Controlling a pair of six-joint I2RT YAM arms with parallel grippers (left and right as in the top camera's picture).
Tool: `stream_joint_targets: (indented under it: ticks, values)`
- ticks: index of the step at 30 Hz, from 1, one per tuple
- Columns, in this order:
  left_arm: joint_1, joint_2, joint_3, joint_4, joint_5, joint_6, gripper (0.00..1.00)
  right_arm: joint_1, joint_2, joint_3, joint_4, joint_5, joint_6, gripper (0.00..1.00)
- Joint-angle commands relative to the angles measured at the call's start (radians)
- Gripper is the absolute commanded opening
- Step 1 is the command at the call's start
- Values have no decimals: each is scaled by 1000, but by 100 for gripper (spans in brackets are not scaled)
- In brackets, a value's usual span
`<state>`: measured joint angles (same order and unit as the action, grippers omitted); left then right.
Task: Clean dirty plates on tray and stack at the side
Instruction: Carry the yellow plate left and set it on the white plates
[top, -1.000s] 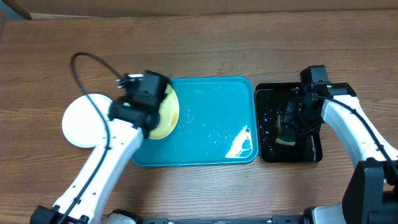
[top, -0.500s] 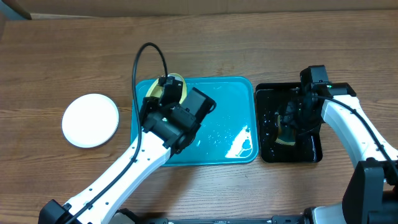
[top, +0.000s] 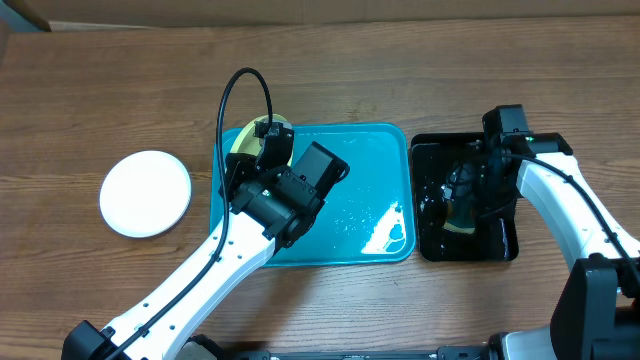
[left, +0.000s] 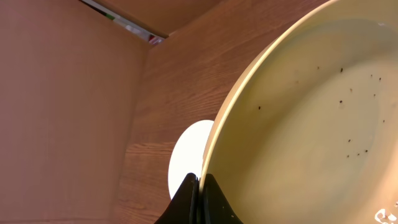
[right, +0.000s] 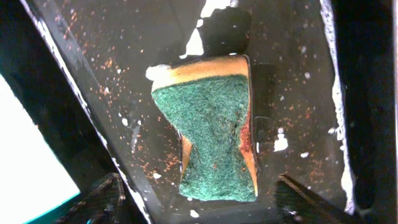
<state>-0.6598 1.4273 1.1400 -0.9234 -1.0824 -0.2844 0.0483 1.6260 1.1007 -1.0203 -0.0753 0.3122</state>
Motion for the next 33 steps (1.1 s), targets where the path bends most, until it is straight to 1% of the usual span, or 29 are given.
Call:
stream_joint_targets:
  ticks: [1, 3, 4, 5, 8, 11, 13, 16, 20, 24, 27, 30, 33]
  values:
    - [5, 7, 28, 5, -35, -7, 4, 3, -21, 26, 4, -6, -6, 89]
    - [19, 7, 28, 5, -31, -11, 4, 3, -21, 26, 3, -6, -6, 98]
    - [29, 7, 28, 4, -21, -13, 4, 3, -21, 26, 3, -6, -6, 100]
    - [42, 7, 28, 4, -9, -23, 4, 3, -21, 26, 3, -6, -6, 100]
    - [105, -9, 30, -1, 121, -37, 4, 3, -21, 26, -1, -6, -6, 100]
    - [199, -41, 42, -18, 304, -65, 4, 3, -21, 26, -7, -5, -6, 100]
    - [285, -70, 51, -25, 429, -87, 4, 3, -21, 26, -10, -5, -6, 100]
    - [444, -111, 54, -23, 607, -86, 4, 3, -21, 26, -14, -5, -6, 100]
    - [743, -110, 53, -58, 792, -86, 4, 3, -21, 26, -19, -5, -6, 100]
    - [943, -69, 53, -67, 904, -86, 4, 3, -21, 26, -22, -5, -6, 100]
    - [1066, -26, 53, -64, 977, -87, 4, 3, -21, 26, -23, -5, -6, 100]
    - [1164, 24, 53, -53, 1014, -90, 4, 3, -21, 26, -26, -5, -6, 100]
    - [1221, 71, 53, -40, 1025, -90, 4, 3, -21, 26, -26, -5, -6, 100]
